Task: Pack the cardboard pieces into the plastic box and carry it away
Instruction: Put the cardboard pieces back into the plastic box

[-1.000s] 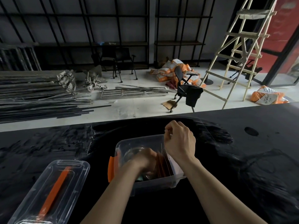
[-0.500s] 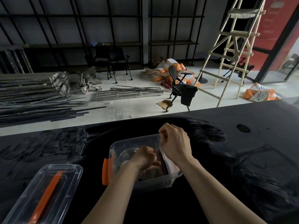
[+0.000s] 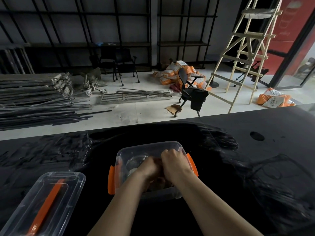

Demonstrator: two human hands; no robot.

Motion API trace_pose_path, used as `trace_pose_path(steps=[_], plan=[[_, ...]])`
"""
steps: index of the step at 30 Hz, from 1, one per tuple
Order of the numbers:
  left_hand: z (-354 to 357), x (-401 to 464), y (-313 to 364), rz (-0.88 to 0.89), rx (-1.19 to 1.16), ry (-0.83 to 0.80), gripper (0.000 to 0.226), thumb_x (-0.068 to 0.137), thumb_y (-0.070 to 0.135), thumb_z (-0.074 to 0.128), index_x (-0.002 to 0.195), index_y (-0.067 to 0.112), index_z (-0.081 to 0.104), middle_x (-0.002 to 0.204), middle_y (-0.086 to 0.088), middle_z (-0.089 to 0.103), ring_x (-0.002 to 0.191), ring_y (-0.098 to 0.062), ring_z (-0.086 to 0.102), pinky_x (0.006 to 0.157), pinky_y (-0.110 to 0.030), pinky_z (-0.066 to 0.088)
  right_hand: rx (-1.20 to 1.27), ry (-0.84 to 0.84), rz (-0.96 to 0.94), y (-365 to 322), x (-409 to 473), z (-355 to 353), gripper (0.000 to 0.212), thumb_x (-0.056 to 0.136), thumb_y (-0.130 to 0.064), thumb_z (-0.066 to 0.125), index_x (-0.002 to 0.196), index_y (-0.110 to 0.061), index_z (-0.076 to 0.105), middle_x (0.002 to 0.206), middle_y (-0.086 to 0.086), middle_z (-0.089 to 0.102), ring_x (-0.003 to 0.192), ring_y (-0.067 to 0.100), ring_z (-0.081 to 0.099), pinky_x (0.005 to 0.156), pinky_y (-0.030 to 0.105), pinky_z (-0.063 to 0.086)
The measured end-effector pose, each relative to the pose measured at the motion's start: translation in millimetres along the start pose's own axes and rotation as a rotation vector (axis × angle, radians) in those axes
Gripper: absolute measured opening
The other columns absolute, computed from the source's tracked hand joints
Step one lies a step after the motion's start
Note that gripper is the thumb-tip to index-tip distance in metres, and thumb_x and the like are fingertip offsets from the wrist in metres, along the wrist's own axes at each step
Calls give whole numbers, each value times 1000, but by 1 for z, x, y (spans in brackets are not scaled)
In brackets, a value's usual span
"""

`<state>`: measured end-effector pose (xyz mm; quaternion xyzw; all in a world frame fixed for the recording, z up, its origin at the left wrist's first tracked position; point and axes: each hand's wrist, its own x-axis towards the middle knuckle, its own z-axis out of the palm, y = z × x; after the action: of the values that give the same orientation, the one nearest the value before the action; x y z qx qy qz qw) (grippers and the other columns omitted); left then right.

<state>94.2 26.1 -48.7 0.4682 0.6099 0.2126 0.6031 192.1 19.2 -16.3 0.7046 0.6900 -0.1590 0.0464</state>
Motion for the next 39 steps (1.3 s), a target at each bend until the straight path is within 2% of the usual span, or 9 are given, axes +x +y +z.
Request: trace_pose_path(steps=[2, 6, 11, 14, 18, 22, 30, 35, 39], plan=[[-1, -1, 1, -14, -39, 7, 50, 97, 6, 53, 50, 14, 69, 55, -6, 63, 66, -26, 61, 71, -47, 55, 22, 5, 37, -3, 1, 3, 50, 94, -4, 58, 142, -2, 45, 141, 28, 51, 136, 44, 45, 104, 44, 48], [-2, -12, 6, 34, -13, -30, 33, 103, 4, 44, 78, 14, 64, 68, -6, 62, 60, -18, 58, 58, -30, 49, 51, 54, 59, -4, 4, 8, 55, 93, -2, 59, 144, -3, 41, 145, 29, 46, 131, 43, 50, 99, 46, 52], [-11, 6, 0, 92, 195, -10, 16, 85, 12, 49, 86, 11, 65, 74, -9, 64, 70, -27, 59, 67, -47, 50, 116, 86, 78, -3, 10, 14, 45, 93, -2, 54, 136, 0, 45, 129, 21, 59, 119, 39, 59, 85, 43, 50], [-18, 48, -30, 74, 316, 30, 49, 68, 29, 48, 111, 12, 64, 98, -15, 75, 92, -36, 71, 88, -57, 57, 133, 75, 107, -4, 9, 14, 43, 95, -10, 57, 135, 1, 46, 130, 22, 59, 123, 40, 57, 94, 46, 48], [-18, 34, -22, 111, 474, 79, 42, 83, 12, 51, 125, 12, 57, 109, -14, 73, 97, -32, 72, 88, -54, 58, 40, 55, 117, -7, 5, 14, 55, 92, -11, 62, 143, -1, 42, 144, 25, 44, 132, 39, 48, 99, 45, 50], [-19, -10, 7, 216, 617, 190, 32, 94, 9, 53, 123, 17, 62, 111, -7, 74, 96, -24, 70, 85, -37, 56, -125, 113, 24, -7, 2, 20, 54, 88, -10, 68, 139, -8, 52, 139, 16, 48, 128, 34, 51, 100, 42, 48], [-28, -29, 11, 356, 1123, 468, 34, 94, 25, 64, 127, 22, 56, 128, 0, 65, 122, -23, 59, 100, -45, 45, -174, 237, -54, -8, -5, 4, 51, 86, -14, 71, 133, -11, 53, 131, 13, 58, 119, 33, 60, 91, 40, 51], [-27, -27, 3, 302, 1305, 548, 63, 84, 56, 67, 131, 16, 54, 127, -7, 57, 120, -27, 54, 103, -43, 45, 6, 458, -94, -6, -9, -13, 25, 87, -12, 64, 110, -18, 59, 107, 2, 65, 97, 27, 65, 67, 34, 39], [-25, -27, 1, 263, 1398, 560, 83, 72, 71, 70, 128, 13, 51, 126, -9, 53, 119, -29, 51, 105, -43, 42, 98, 560, -107, 1, -9, -21, 10, 93, -23, 57, 101, -18, 61, 96, 0, 65, 89, 27, 65, 65, 33, 35]])
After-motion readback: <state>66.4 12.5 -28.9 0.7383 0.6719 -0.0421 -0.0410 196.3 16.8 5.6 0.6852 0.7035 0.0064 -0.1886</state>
